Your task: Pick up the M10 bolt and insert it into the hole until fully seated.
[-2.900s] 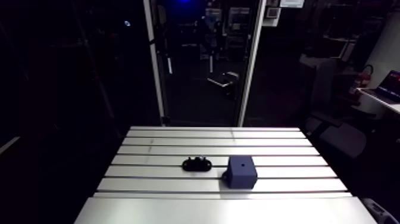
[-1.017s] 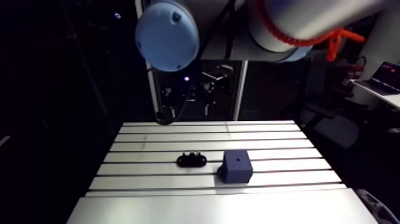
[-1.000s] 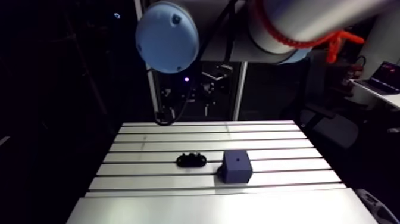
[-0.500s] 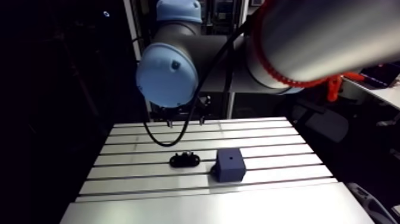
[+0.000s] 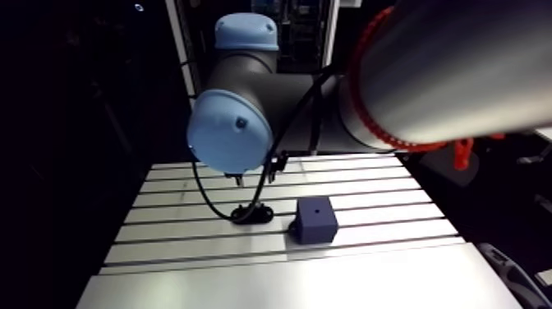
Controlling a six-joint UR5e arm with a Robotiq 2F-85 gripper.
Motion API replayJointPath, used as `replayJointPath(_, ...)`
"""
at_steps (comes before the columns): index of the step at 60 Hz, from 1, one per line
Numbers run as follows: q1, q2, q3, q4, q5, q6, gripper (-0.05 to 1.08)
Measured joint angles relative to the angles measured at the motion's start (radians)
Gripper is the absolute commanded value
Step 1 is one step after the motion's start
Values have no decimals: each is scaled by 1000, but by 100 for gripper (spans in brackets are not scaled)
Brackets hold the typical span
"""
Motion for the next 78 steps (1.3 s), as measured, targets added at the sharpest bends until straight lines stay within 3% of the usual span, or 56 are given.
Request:
replayJointPath(30,0,34,5,-25,-1,-1,43)
replayJointPath(78,0,39,18,-31,-1,7,45)
